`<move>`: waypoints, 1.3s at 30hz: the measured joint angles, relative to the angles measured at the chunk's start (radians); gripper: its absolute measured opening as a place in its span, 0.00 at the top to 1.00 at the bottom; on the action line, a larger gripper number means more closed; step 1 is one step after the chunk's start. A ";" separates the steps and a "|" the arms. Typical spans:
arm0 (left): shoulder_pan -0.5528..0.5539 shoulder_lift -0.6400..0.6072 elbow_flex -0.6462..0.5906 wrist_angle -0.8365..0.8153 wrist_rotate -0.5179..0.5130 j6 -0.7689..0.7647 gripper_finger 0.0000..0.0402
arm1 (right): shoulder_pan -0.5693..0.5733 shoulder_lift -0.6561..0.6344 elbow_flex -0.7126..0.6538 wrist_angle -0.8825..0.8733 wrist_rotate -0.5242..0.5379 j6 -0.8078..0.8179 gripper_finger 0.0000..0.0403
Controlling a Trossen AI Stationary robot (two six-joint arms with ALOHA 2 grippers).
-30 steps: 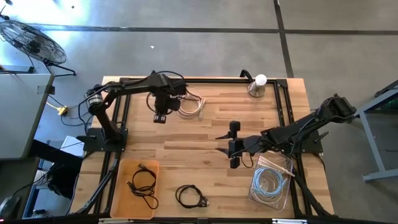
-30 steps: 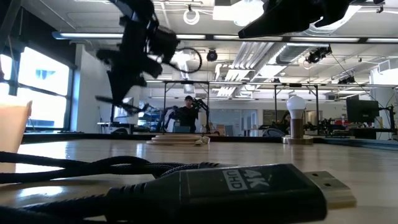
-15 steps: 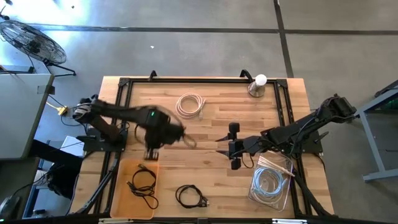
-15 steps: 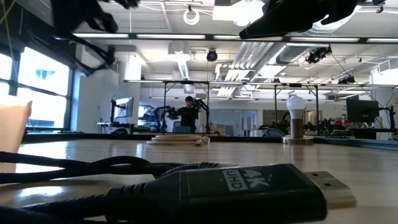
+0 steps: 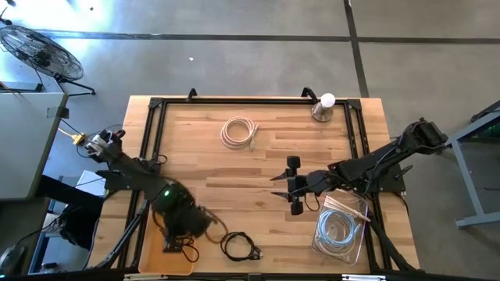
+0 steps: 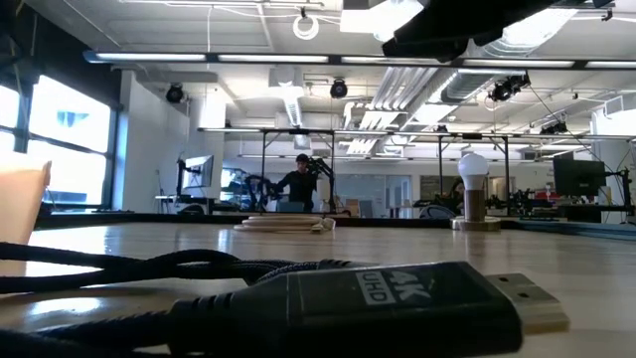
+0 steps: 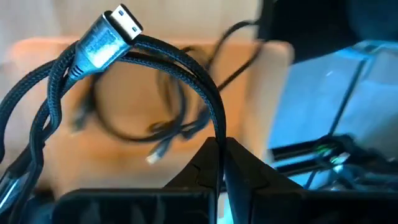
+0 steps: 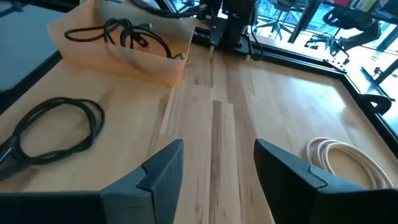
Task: Sort HDMI cables
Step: Put the black HDMI cable into the orange bin, then put the white HDMI cable into the transparent bin
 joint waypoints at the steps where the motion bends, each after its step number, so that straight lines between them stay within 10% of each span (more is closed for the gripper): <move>1: -0.021 0.000 -0.006 0.041 -0.001 -0.035 0.98 | 0.000 0.000 0.000 0.003 0.000 0.000 0.53; 10: -0.191 0.000 -0.127 0.239 -0.028 -0.254 0.97 | 0.000 0.000 0.000 0.027 -0.045 0.017 0.53; 22: -0.199 0.000 -0.220 0.237 -0.159 -0.005 0.95 | 0.079 0.000 0.000 0.057 -0.044 0.053 0.53; 39: -0.178 0.000 -0.214 0.145 -0.237 0.150 0.39 | 0.106 0.000 0.000 0.062 -0.045 0.029 0.53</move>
